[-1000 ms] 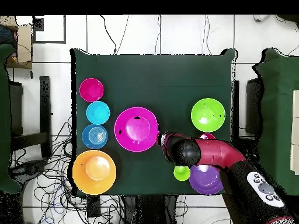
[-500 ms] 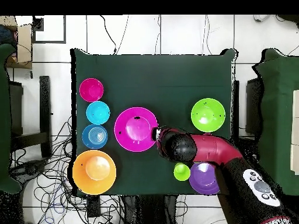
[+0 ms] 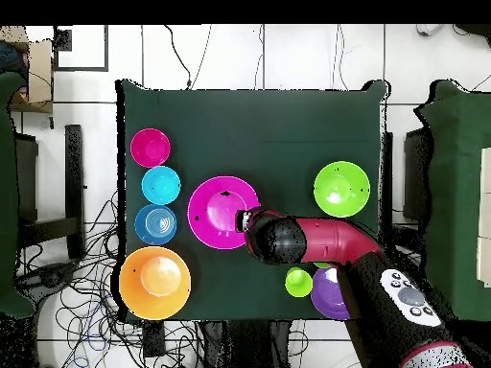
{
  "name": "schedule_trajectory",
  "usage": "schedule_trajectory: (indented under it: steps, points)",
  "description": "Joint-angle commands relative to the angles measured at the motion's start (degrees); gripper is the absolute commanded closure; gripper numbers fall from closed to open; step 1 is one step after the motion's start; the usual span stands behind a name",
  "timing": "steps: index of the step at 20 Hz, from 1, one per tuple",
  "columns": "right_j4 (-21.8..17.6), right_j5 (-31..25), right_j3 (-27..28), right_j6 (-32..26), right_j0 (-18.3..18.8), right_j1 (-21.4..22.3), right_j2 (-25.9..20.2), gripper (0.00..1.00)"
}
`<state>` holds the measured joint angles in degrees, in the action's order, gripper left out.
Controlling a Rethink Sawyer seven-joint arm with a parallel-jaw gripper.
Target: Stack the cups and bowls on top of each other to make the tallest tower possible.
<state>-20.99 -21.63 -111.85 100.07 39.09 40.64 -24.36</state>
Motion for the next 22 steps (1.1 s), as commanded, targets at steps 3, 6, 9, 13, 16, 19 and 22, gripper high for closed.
schedule_trajectory:
  steps: [3, 6, 9, 13, 16, 19, 22]
  points:
    - [-1.87, 4.87, 3.30, 5.40, -1.92, -6.69, 2.31, 0.00]
    - [-2.01, 6.32, 2.58, 5.71, -1.74, -7.31, 2.60, 0.00]
    - [-2.60, 8.10, 2.93, 5.88, -2.23, -8.49, 3.34, 0.00]
    - [-2.68, 7.56, 2.87, 5.41, -2.83, -7.30, 4.66, 0.00]
    - [-2.12, 6.68, 2.60, 4.96, -2.81, -6.08, 5.00, 0.00]
    - [-1.96, 7.19, 2.53, 4.96, -2.80, -6.64, 4.94, 0.00]
    - [-2.24, 8.44, 3.13, 5.18, -3.06, -8.23, 5.35, 0.00]
